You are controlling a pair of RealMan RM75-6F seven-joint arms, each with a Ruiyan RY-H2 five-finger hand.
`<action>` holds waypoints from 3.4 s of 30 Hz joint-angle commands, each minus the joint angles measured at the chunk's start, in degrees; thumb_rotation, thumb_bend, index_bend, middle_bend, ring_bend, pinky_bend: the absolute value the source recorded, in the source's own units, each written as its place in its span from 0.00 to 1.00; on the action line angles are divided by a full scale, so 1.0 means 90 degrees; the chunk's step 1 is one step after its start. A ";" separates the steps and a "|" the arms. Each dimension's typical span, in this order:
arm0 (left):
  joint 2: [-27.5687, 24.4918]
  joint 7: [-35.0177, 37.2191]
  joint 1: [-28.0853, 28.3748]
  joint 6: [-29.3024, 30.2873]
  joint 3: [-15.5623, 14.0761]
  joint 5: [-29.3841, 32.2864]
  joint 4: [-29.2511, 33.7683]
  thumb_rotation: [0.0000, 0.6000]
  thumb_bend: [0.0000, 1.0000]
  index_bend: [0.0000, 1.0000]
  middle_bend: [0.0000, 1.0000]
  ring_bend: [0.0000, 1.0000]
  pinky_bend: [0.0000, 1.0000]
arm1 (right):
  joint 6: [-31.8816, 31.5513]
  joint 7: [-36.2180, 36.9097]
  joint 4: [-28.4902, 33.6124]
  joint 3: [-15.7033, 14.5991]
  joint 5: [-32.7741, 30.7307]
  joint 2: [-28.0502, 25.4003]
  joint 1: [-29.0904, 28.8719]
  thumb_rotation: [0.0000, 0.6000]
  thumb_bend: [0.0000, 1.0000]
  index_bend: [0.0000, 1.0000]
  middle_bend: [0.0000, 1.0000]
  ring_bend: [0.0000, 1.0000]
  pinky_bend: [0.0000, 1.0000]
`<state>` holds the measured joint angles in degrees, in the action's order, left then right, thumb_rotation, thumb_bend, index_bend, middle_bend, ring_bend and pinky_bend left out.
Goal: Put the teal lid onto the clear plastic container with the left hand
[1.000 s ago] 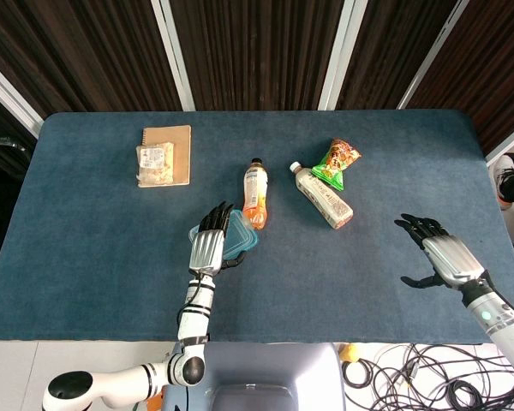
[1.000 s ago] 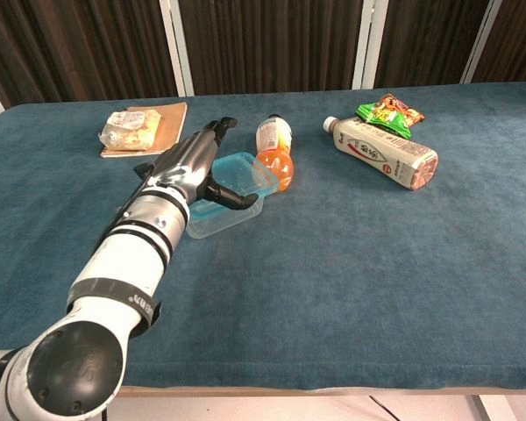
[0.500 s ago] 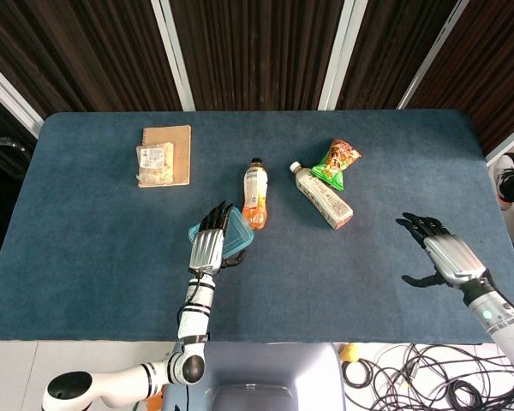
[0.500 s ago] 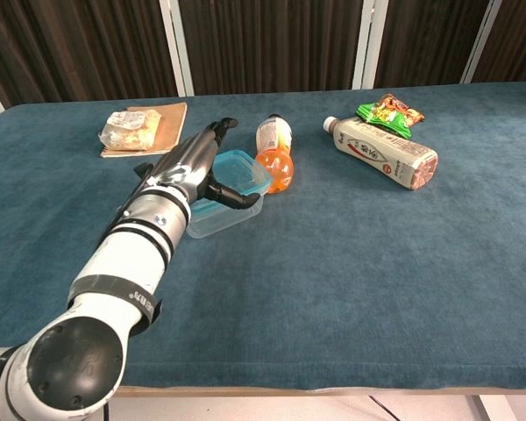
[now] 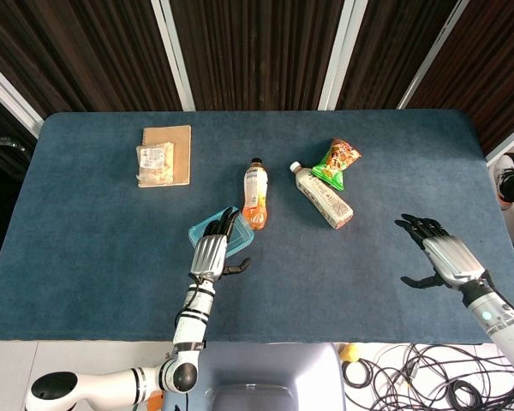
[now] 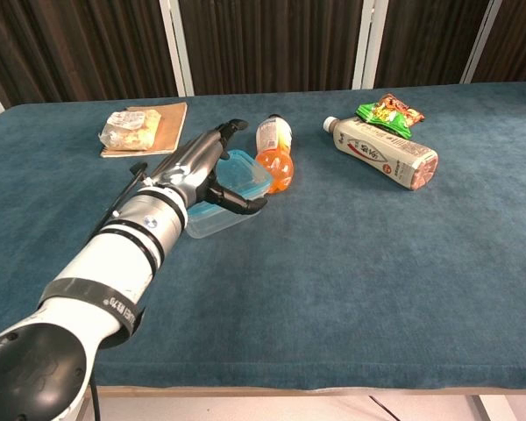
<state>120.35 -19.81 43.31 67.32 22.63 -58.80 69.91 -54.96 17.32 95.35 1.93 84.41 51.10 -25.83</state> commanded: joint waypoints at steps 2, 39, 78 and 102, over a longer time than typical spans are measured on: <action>-0.0044 -0.0065 -0.0046 -0.0006 -0.0138 -0.0057 0.0145 0.91 0.23 0.00 0.01 0.22 0.12 | 0.0004 0.0000 0.0020 0.0003 0.0001 -0.0004 -0.0007 1.00 0.13 0.00 0.00 0.00 0.00; -0.0082 -0.0560 -0.0278 0.0030 -0.0641 -0.0318 0.0515 0.91 0.23 0.00 0.01 0.24 0.12 | 0.0166 0.0086 0.0109 -0.0026 0.0003 -0.0048 -0.0079 1.00 0.13 0.00 0.00 0.00 0.00; -0.0228 -0.1713 -0.0352 0.0557 -0.0774 -0.0775 -0.0136 0.20 0.40 0.00 0.36 0.15 0.00 | 0.0140 0.0216 0.0057 -0.0057 0.0090 -0.0075 -0.0072 1.00 0.13 0.00 0.00 0.00 0.00; -0.0147 -0.1919 -0.0509 0.0485 -0.0968 -0.0806 -0.0373 0.21 0.40 0.00 0.37 0.18 0.00 | 0.0297 0.0129 0.0120 -0.0049 0.0019 -0.0022 -0.0168 1.00 0.13 0.00 0.00 0.00 0.00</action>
<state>119.01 -37.06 38.76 71.70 13.94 -66.08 66.54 -52.28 18.48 96.43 1.48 84.59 50.90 -27.34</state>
